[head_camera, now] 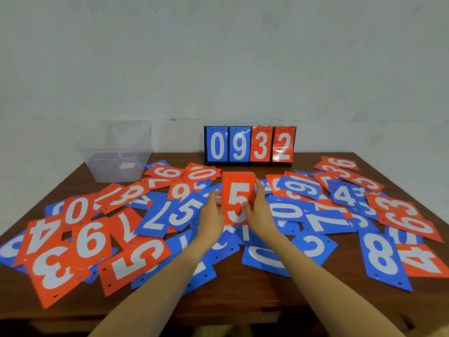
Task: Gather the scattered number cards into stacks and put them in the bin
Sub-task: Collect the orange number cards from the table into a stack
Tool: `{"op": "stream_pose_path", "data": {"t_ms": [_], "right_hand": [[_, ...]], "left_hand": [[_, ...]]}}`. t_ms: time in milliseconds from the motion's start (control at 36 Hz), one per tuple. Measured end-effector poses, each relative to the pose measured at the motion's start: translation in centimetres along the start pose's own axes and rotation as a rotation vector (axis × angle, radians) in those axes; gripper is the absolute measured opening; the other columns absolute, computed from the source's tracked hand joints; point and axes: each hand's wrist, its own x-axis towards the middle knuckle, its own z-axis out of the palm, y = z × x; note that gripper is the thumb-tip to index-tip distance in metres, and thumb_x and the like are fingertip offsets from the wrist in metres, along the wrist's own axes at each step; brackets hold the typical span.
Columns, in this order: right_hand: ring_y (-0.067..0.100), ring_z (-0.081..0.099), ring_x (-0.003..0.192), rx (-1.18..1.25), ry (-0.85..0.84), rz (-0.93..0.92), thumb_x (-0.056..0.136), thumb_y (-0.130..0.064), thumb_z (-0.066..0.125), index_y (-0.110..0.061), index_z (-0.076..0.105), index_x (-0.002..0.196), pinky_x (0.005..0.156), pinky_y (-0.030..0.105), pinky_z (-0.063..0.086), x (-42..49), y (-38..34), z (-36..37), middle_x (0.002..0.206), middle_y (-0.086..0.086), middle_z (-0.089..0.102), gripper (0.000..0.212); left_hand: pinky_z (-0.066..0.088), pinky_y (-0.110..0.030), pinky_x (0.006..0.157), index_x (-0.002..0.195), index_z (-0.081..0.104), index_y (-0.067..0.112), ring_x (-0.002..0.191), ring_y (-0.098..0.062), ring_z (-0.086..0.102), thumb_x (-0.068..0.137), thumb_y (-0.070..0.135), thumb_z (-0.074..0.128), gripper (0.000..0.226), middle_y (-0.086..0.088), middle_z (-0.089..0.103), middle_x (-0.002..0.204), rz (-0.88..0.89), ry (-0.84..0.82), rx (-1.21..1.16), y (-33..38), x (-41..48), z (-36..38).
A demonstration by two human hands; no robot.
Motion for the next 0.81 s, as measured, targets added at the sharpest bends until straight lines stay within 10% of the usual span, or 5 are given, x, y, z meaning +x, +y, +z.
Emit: {"op": "stream_pose_path", "data": {"t_ms": [306, 639, 806], "right_hand": [[0.023, 0.048, 0.126, 0.203, -0.026, 0.079, 0.097, -0.018, 0.051, -0.023, 0.029, 0.143, 0.093, 0.036, 0.048, 7.4, -1.3, 1.8, 0.14, 0.004, 0.046, 0.051], [0.022, 0.045, 0.129, 0.211, -0.047, 0.201, 0.096, -0.019, 0.052, -0.025, 0.027, 0.144, 0.097, 0.04, 0.045, 11.3, 0.8, 4.8, 0.143, 0.003, 0.043, 0.053], [0.02, 0.045, 0.127, 0.196, -0.045, 0.222, 0.097, -0.013, 0.048, -0.023, 0.029, 0.142, 0.094, 0.034, 0.046, 11.5, 1.6, 5.0, 0.141, 0.003, 0.044, 0.049]], "left_hand": [[0.055, -0.036, 0.083, 0.128, 0.048, 0.017, 0.101, -0.022, 0.063, 0.093, 0.018, 0.057, 0.036, -0.006, 0.06, 0.121, -0.071, 0.076, -0.086, -1.8, 8.0, -4.5], [0.046, -0.029, 0.082, 0.129, 0.044, 0.005, 0.112, -0.026, 0.057, 0.081, 0.037, 0.071, 0.064, -0.011, 0.056, 0.128, -0.385, -0.174, 0.758, -4.6, 15.4, -8.9], [0.048, -0.031, 0.088, 0.131, 0.041, 0.005, 0.114, -0.027, 0.057, 0.076, 0.034, 0.077, 0.073, -0.012, 0.056, 0.128, -0.432, -0.149, 0.751, -5.2, 16.7, -8.7]]}}
